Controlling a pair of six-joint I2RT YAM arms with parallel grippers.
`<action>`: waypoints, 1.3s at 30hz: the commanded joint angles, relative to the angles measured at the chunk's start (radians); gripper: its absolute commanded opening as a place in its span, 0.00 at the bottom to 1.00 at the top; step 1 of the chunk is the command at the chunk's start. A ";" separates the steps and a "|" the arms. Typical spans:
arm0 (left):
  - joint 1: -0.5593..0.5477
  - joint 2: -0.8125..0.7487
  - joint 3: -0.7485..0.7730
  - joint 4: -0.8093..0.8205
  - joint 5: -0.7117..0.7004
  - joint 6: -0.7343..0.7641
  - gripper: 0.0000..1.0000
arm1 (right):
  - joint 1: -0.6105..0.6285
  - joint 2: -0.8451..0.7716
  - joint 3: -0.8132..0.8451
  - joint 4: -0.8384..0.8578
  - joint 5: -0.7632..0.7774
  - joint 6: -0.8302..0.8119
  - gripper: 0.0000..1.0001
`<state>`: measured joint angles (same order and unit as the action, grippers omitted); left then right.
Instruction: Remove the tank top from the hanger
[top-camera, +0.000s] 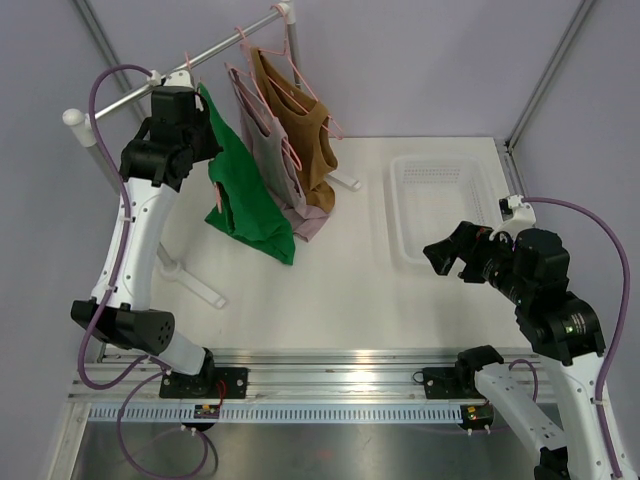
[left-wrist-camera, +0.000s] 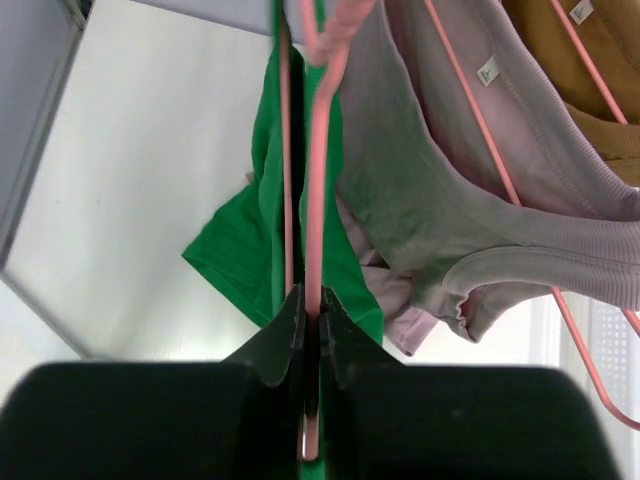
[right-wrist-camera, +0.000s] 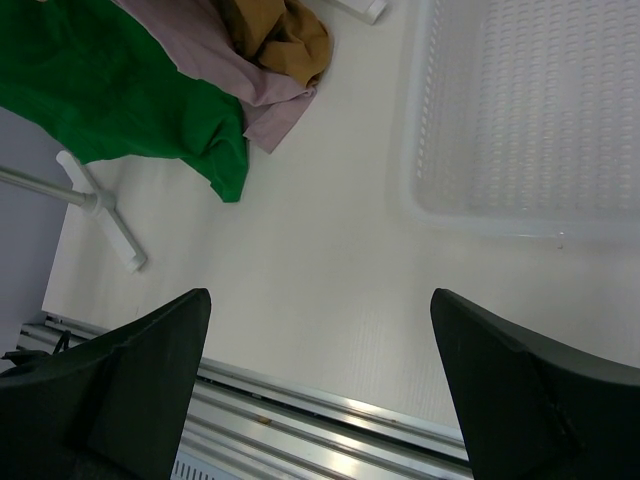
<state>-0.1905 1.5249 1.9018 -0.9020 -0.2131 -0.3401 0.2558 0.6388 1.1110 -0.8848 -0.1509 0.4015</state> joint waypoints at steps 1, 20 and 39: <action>-0.001 0.000 0.074 0.015 -0.037 0.007 0.00 | 0.005 -0.005 -0.004 0.044 -0.027 0.007 0.99; -0.095 -0.299 -0.024 -0.008 -0.014 -0.045 0.00 | 0.005 0.010 -0.016 0.069 -0.067 0.007 0.99; -0.101 -1.025 -0.731 -0.152 0.732 -0.037 0.00 | 0.007 0.101 -0.233 0.604 -0.604 0.244 0.99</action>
<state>-0.2878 0.5262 1.2343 -1.0546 0.2737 -0.4122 0.2558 0.7177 0.9268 -0.4957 -0.6102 0.5346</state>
